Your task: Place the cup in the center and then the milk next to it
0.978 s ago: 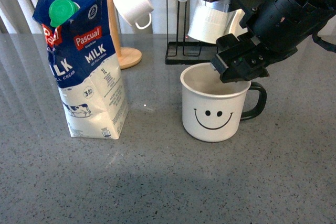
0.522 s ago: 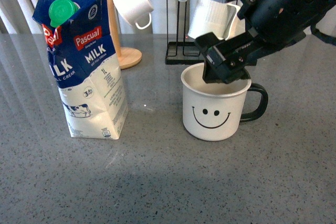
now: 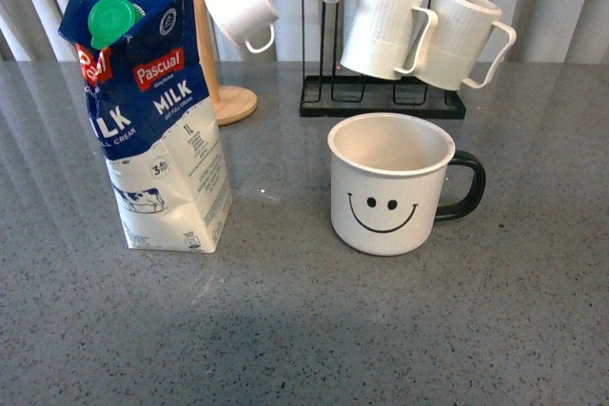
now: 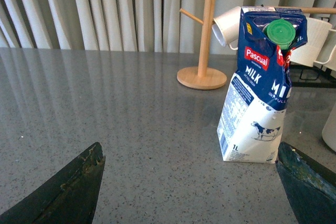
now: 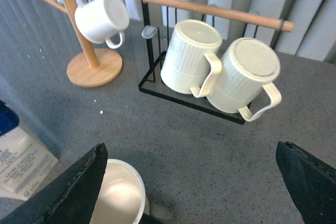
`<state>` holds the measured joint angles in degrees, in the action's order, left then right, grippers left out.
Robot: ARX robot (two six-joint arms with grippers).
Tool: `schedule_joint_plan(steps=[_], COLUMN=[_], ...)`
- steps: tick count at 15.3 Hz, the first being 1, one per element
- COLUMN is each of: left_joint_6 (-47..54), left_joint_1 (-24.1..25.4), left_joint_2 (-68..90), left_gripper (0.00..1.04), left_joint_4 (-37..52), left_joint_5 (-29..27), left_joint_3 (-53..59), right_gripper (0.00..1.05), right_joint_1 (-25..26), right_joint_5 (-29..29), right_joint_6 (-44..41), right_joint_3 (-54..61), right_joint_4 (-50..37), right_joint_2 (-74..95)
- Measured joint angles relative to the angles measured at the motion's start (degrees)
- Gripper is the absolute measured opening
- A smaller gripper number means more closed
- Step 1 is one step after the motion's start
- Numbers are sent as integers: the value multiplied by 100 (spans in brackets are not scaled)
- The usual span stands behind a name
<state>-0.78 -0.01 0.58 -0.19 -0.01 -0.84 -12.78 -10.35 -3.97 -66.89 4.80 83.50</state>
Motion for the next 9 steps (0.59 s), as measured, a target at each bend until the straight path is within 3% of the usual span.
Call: schedule_joint_plan(steps=[3,5,7,9], left_joint_6=[2,2,2,2], left_joint_1=[0,0,0,0], left_joint_2=[2,0,0,0], left_gripper=[98,98,98,98], left_joint_4=[0,0,0,0], left_joint_5=[0,0,0,2], left_joint_3=[0,0,0,0], right_gripper=[98,98,80,56], right_joint_1=[308,306,192,334], right_joint_5=[17,424,1725,1980], right_joint_6=[920,1390,977,608], right_joint_3=[1928,3108,4026,5021], right_joint_4=[-1545,-2149,-2118,-1934], right_joint_2=[-1729,-2903,-3995,-5125])
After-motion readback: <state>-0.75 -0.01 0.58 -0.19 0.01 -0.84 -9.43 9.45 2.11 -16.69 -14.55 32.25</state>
